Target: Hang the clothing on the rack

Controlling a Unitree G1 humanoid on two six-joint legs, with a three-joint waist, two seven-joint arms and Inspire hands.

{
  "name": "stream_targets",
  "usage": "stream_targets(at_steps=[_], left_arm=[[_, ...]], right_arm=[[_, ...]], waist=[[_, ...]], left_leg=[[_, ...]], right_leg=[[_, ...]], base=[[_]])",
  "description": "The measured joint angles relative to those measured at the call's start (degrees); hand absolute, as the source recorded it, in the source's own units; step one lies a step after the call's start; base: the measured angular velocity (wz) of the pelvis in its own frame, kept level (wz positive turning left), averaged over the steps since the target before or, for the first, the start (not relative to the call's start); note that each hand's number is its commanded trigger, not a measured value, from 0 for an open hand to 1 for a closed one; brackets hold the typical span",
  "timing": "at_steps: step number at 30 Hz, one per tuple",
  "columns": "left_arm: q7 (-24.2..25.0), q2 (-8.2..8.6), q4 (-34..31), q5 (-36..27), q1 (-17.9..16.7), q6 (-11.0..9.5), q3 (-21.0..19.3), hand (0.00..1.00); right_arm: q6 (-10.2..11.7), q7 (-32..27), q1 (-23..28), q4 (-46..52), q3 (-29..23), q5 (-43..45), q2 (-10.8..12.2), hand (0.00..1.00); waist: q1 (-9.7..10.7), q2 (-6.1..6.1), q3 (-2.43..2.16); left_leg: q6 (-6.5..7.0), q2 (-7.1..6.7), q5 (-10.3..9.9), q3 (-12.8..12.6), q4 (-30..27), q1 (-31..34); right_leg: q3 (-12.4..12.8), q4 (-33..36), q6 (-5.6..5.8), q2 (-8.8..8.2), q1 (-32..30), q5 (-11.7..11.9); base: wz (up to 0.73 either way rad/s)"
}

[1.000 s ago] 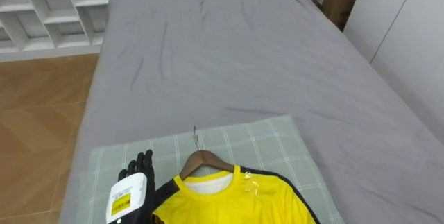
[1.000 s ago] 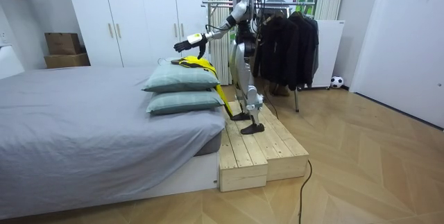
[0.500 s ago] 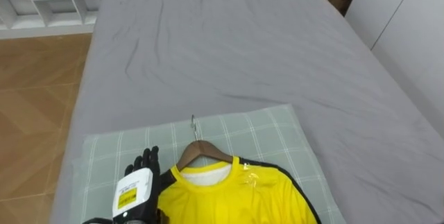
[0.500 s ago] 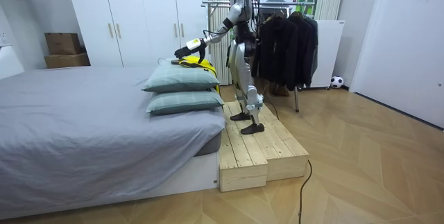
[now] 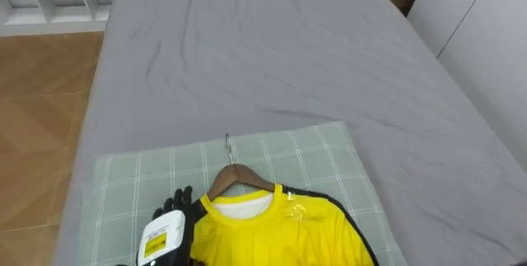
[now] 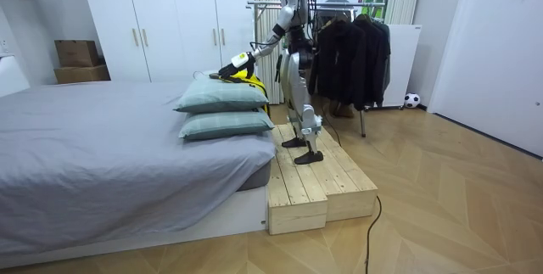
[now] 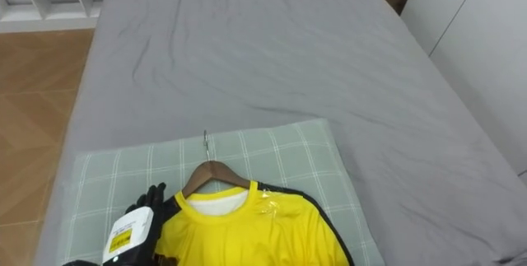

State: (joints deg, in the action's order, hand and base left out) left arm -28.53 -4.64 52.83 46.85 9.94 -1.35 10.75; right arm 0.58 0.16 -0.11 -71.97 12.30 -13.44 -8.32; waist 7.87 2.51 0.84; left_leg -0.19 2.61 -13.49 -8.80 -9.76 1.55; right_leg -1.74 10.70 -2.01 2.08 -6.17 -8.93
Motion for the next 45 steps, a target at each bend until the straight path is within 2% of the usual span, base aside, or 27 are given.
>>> stream_targets(at_steps=[11, 19, 28, 38, 41, 45], left_arm=[[0.08, 0.3, 1.45, -0.05, 0.14, -0.24, -0.5, 0.0], [0.08, 0.48, 5.85, -3.68, 2.66, -0.59, -0.41, 0.0], [0.11, 0.06, 6.42, -4.61, 3.26, -0.77, -0.43, 0.0], [2.03, -1.14, 6.71, -4.64, 4.6, -0.76, -0.52, 0.0], [2.62, -1.69, 6.72, -4.56, 6.04, -0.03, -0.53, 0.0], [2.63, -3.34, 7.09, -4.79, 9.26, 0.27, -0.56, 0.0]], right_arm=[[0.12, 0.01, -1.05, -1.62, 0.01, 0.07, 0.38, 0.0], [0.03, -0.02, -2.63, -2.32, 2.96, -0.25, 1.09, 0.0], [-0.03, -0.2, -3.29, -2.42, 4.01, 0.06, 1.04, 0.0], [-0.01, 0.0, -3.22, -2.86, 3.92, -0.03, 1.03, 0.0], [-0.23, -0.3, -3.3, -3.01, 3.9, 0.15, 1.02, 0.0], [-0.22, -0.39, -3.3, -2.98, 3.92, 0.24, 0.5, 0.0]], waist=[[-0.15, 0.26, -0.12], [-0.21, 2.17, 0.01], [-0.29, 2.2, 0.0], [-0.26, 2.19, -0.01], [-0.18, 1.99, 0.08], [-0.14, 1.19, 0.37]], left_leg=[[0.0, 0.07, 0.0, 0.03, -1.02, 0.9], [0.0, 0.22, 0.0, 0.07, -1.98, 1.75], [0.0, 0.2, 0.0, 0.06, -2.0, 2.44], [0.0, 0.35, 0.0, -0.32, -1.94, 2.88], [0.0, 0.53, 0.0, -0.6, -2.06, 3.0], [-0.01, 0.63, 0.0, -1.31, -2.52, 3.16]], right_leg=[[-0.01, 0.14, -0.04, 0.0, -0.41, 0.03], [-0.06, 0.0, -0.28, 0.06, -0.88, 0.45], [0.01, 0.11, -0.27, 0.04, -1.69, 0.52], [0.2, 0.07, -0.36, 0.13, -2.18, 0.67], [0.33, -0.06, -0.4, 0.18, -2.24, 1.01], [0.91, 0.07, -0.44, 0.31, -2.44, 1.19]], base=[[0.0], [0.0], [0.0], [0.0], [-0.02], [-0.09]])
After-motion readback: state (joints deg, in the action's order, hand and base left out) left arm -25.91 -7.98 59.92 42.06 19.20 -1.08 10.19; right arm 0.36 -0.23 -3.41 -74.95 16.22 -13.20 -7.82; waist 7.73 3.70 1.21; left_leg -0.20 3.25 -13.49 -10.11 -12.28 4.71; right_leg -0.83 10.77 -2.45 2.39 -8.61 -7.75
